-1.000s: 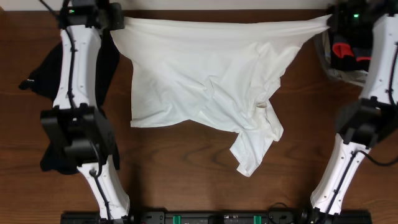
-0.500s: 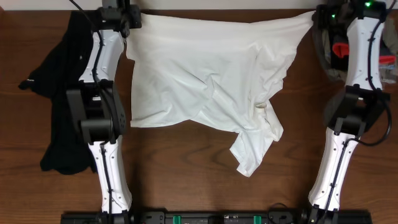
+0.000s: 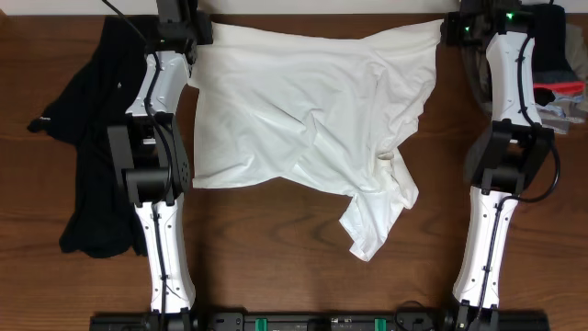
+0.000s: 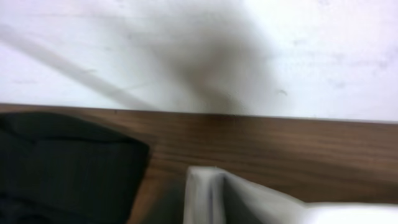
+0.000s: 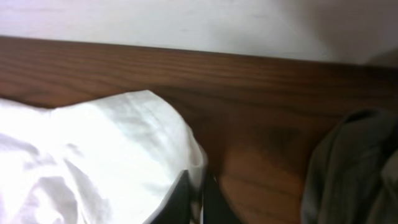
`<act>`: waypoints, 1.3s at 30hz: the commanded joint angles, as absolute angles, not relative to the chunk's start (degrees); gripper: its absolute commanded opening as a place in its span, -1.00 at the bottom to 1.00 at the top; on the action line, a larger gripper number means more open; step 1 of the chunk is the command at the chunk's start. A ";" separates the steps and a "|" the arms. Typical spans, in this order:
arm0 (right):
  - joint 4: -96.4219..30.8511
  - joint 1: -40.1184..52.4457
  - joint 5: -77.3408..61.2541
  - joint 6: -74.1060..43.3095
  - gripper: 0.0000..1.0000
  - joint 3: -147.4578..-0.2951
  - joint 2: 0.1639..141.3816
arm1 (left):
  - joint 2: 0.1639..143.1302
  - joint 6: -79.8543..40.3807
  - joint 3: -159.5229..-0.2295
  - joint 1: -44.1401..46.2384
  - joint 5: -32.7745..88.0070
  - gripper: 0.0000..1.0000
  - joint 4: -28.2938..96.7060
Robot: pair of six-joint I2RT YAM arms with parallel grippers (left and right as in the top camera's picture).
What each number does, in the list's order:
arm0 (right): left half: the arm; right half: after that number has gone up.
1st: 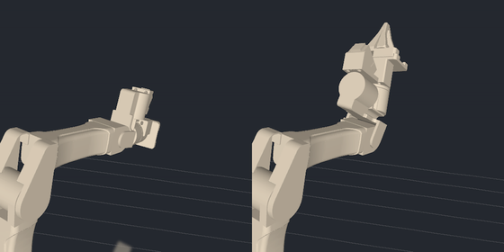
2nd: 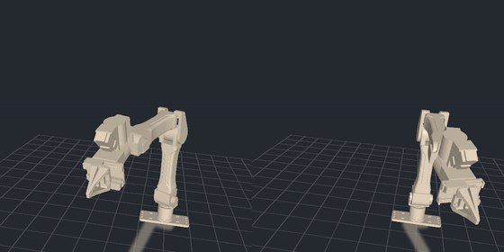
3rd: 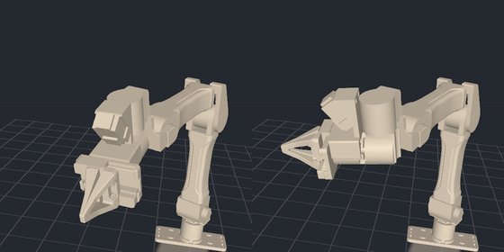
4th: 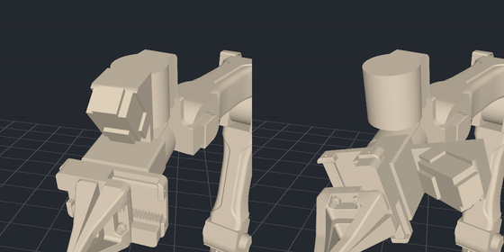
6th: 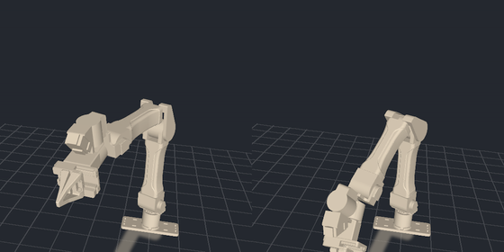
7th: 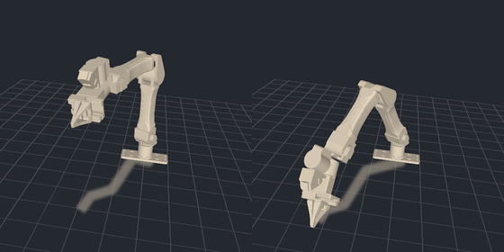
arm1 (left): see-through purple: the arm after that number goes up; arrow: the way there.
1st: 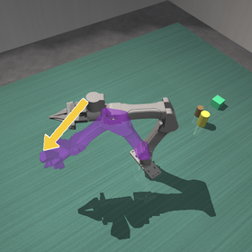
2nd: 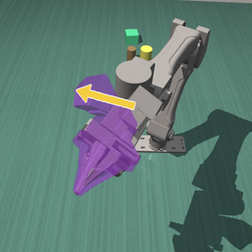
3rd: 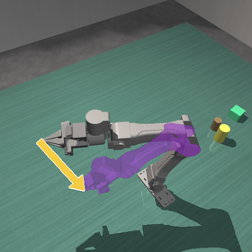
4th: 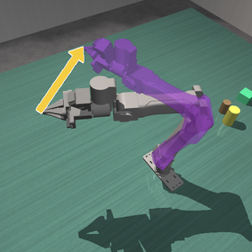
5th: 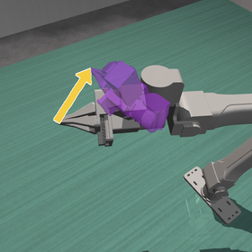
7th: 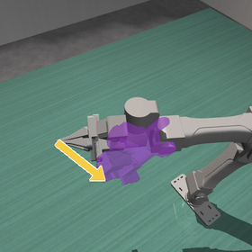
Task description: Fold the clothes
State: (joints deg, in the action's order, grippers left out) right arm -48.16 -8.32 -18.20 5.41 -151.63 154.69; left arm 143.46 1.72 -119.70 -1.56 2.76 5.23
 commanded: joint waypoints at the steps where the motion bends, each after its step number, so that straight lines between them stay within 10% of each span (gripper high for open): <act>1: -47.37 -8.21 -17.78 4.73 0.05 -151.83 155.52 | 143.81 1.91 -120.11 -1.78 2.09 0.63 4.78; 3: -47.40 -8.23 -17.76 4.27 0.98 -151.87 155.06 | 143.52 1.91 -120.14 -1.85 2.09 0.96 5.08; 28: -97.38 -6.46 -19.90 3.16 0.95 -151.92 125.03 | 108.33 -5.23 -119.79 -3.84 3.92 0.99 80.64; 39: -97.34 3.22 -11.62 -7.79 0.92 -140.25 123.61 | 107.96 -5.21 -103.00 -3.84 5.45 0.83 83.22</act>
